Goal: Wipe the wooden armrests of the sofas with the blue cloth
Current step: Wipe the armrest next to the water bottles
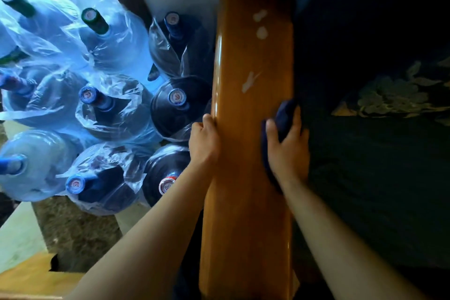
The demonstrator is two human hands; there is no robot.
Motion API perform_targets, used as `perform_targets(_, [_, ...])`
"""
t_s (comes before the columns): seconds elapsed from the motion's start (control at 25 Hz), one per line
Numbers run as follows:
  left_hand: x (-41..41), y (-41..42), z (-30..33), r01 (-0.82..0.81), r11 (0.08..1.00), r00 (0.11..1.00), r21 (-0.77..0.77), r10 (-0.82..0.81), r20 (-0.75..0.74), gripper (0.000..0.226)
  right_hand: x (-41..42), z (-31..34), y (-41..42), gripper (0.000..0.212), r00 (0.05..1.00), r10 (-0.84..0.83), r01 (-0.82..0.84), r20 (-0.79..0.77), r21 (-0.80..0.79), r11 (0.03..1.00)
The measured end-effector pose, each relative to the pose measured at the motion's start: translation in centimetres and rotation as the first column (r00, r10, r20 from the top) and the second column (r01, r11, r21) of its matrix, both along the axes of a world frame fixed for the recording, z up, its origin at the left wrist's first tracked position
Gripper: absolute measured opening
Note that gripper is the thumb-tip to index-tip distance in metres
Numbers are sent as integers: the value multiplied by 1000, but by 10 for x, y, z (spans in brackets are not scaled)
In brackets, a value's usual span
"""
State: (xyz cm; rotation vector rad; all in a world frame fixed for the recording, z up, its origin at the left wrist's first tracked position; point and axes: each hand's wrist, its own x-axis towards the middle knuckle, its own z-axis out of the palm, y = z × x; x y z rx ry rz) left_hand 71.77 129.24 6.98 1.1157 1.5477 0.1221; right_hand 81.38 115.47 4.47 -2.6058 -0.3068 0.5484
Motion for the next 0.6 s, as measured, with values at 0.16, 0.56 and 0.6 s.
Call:
perform_targets(0.16, [16,10,-7,-230,973,973,-8,230,-22,66,-42,4,-28,82,717,674,-640,175,-218,737])
perform_targets(0.56, [62,53,-25,-184,973,983,142,181,29,81,157,6,239,67,437,873,-825,215,-291,484])
perform_targets(0.6, [73,61,-21,-150,972,989,183,149,18,82,154,4,236,67,521,822,-780,230,-262,568])
